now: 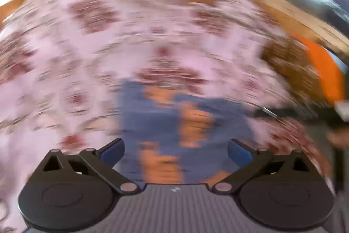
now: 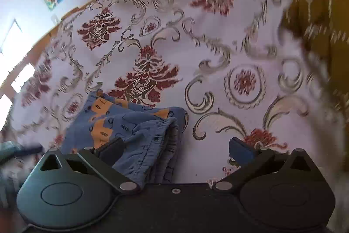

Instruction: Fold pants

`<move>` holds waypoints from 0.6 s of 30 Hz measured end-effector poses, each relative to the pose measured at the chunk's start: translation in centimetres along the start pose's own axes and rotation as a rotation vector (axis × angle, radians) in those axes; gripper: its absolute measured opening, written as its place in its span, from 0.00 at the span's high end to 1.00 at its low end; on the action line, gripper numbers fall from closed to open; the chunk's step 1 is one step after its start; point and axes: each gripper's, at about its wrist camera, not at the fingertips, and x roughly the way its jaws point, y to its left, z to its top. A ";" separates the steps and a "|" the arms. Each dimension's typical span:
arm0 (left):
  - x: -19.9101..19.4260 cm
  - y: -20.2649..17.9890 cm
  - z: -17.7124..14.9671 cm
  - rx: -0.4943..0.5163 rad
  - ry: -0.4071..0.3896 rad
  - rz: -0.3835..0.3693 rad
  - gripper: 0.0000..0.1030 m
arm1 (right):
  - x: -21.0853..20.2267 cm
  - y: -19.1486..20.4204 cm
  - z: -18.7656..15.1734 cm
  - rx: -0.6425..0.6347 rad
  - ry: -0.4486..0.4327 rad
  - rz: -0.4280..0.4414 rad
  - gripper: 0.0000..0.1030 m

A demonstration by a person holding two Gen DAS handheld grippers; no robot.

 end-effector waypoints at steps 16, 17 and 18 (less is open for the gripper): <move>4.1 7.0 -2.7 -0.213 0.245 0.173 0.00 | 1.5 5.1 -6.4 -0.231 0.081 -0.328 0.01; 3.9 7.1 -2.7 -0.226 0.249 0.172 0.00 | 1.2 5.2 -6.4 -0.228 0.070 -0.327 0.01; 3.6 7.1 -2.8 -0.240 0.253 0.172 0.00 | 0.7 5.4 -6.4 -0.227 0.052 -0.323 0.01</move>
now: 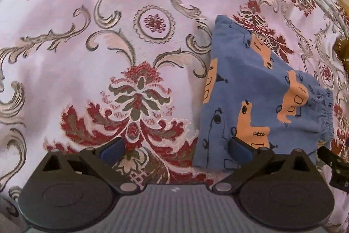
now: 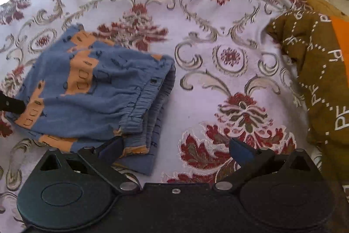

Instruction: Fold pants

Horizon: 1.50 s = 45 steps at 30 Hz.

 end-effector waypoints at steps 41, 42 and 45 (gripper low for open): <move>8.2 -5.7 10.0 0.252 -0.313 0.100 0.00 | 6.9 1.1 5.2 -0.114 -0.280 -0.081 0.01; 7.9 -5.5 10.3 0.229 -0.312 0.096 0.00 | 6.7 0.9 5.2 -0.095 -0.286 -0.076 0.01; 6.0 -4.7 10.6 0.153 -0.341 0.083 0.00 | 5.1 0.5 5.4 -0.025 -0.331 -0.055 0.01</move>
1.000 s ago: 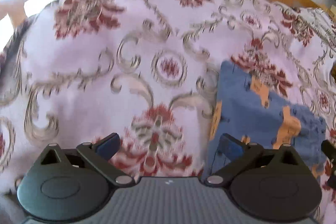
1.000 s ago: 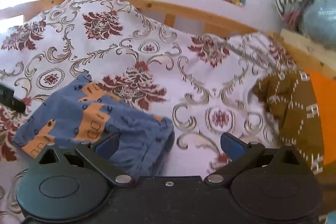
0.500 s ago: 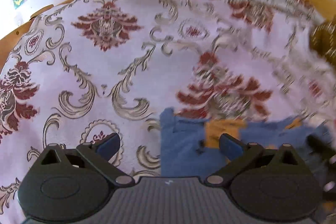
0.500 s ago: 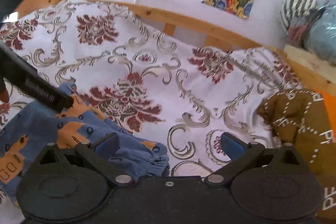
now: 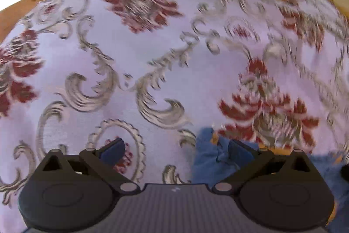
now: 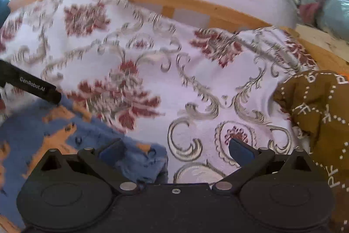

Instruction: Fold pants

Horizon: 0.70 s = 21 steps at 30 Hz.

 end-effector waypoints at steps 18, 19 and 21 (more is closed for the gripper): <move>-6.4 2.0 -7.0 0.011 0.288 -0.015 0.00 | -4.9 0.5 -3.3 0.104 0.341 0.170 0.01; -6.5 1.9 -6.7 0.024 0.296 -0.011 0.00 | -5.1 0.4 -3.2 0.104 0.337 0.175 0.01; -6.9 2.0 -6.4 0.028 0.317 -0.008 0.00 | -5.9 -0.1 -2.8 0.114 0.312 0.190 0.01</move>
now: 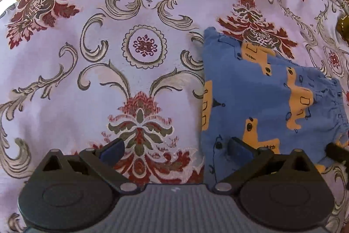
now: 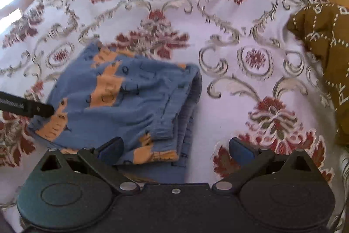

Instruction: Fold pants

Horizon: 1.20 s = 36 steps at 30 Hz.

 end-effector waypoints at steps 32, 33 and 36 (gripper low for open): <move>2.8 0.6 4.0 0.142 0.000 -0.396 0.00 | 4.7 -10.4 2.6 0.456 0.053 0.638 0.01; 2.7 0.7 3.8 0.138 -0.003 -0.408 0.00 | 4.7 -10.5 2.5 0.471 0.053 0.646 0.01; 2.8 1.2 4.0 0.087 0.003 -0.446 0.00 | 4.7 -10.7 2.3 0.495 0.052 0.657 0.02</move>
